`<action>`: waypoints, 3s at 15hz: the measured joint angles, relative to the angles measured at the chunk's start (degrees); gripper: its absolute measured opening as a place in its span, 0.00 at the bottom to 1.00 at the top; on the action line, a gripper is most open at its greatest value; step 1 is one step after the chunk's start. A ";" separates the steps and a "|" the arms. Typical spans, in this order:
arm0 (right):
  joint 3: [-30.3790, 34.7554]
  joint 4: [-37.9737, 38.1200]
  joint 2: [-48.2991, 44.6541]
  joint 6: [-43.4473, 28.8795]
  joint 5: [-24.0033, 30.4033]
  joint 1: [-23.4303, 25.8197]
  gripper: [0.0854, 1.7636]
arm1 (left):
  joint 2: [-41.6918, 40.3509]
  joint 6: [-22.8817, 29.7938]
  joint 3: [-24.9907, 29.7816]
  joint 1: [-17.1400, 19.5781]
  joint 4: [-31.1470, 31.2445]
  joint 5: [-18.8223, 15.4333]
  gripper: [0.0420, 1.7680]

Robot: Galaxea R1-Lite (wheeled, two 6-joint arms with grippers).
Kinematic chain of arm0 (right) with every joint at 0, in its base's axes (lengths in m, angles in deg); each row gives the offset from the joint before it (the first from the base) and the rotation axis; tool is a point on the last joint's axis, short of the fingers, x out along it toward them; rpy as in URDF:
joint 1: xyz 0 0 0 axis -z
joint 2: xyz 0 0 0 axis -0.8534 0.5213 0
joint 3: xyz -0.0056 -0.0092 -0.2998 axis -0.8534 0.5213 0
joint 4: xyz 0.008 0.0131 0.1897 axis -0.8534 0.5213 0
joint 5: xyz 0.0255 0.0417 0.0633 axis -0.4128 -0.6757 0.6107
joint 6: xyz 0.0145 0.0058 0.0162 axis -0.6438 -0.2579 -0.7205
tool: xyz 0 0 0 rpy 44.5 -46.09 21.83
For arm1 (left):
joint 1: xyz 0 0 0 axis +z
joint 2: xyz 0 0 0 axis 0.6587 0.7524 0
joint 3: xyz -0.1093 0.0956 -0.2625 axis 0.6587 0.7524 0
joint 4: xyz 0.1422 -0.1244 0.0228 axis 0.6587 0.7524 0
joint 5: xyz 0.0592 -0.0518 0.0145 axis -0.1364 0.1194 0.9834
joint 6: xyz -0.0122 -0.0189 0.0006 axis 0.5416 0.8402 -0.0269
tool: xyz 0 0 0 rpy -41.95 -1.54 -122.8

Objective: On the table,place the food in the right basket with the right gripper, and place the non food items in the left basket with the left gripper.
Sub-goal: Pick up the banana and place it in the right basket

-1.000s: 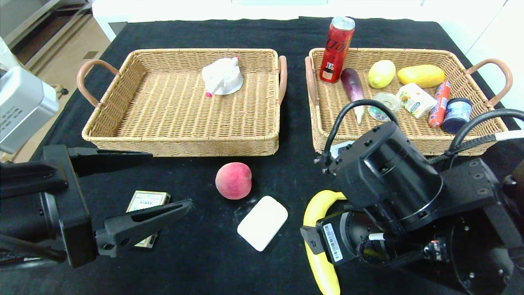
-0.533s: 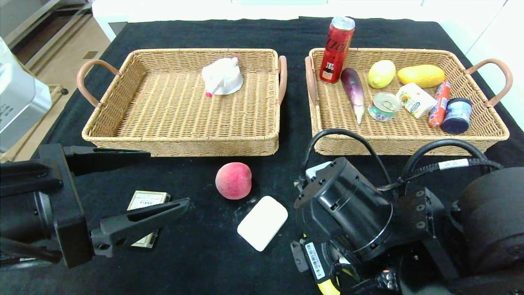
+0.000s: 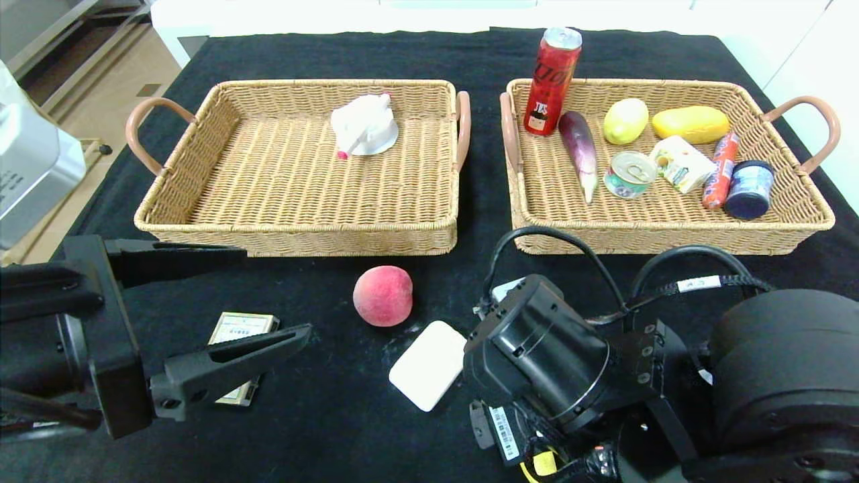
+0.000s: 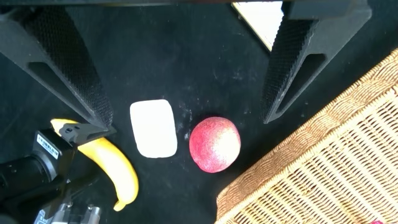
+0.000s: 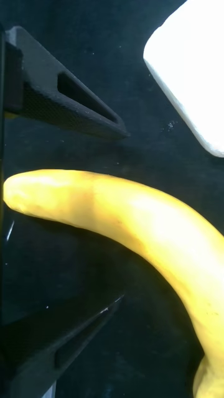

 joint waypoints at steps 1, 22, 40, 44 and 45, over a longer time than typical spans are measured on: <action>0.00 -0.18 0.22 -0.22 -0.05 0.00 0.97 | -0.02 0.00 0.00 0.00 -0.01 0.00 0.97; 0.48 -0.44 0.60 -0.30 0.06 -0.29 0.33 | -0.05 0.06 0.10 0.02 0.00 0.00 0.97; 8.05 -26.64 -15.03 19.38 6.21 6.35 0.33 | 0.00 0.11 0.07 0.09 0.00 0.02 0.97; 5.64 -26.61 -16.93 23.82 9.55 14.03 0.33 | 0.00 0.11 0.10 0.09 0.00 0.00 0.97; 5.21 -26.64 -17.23 24.94 10.03 16.46 0.33 | -0.02 0.11 0.10 0.09 0.00 0.00 0.97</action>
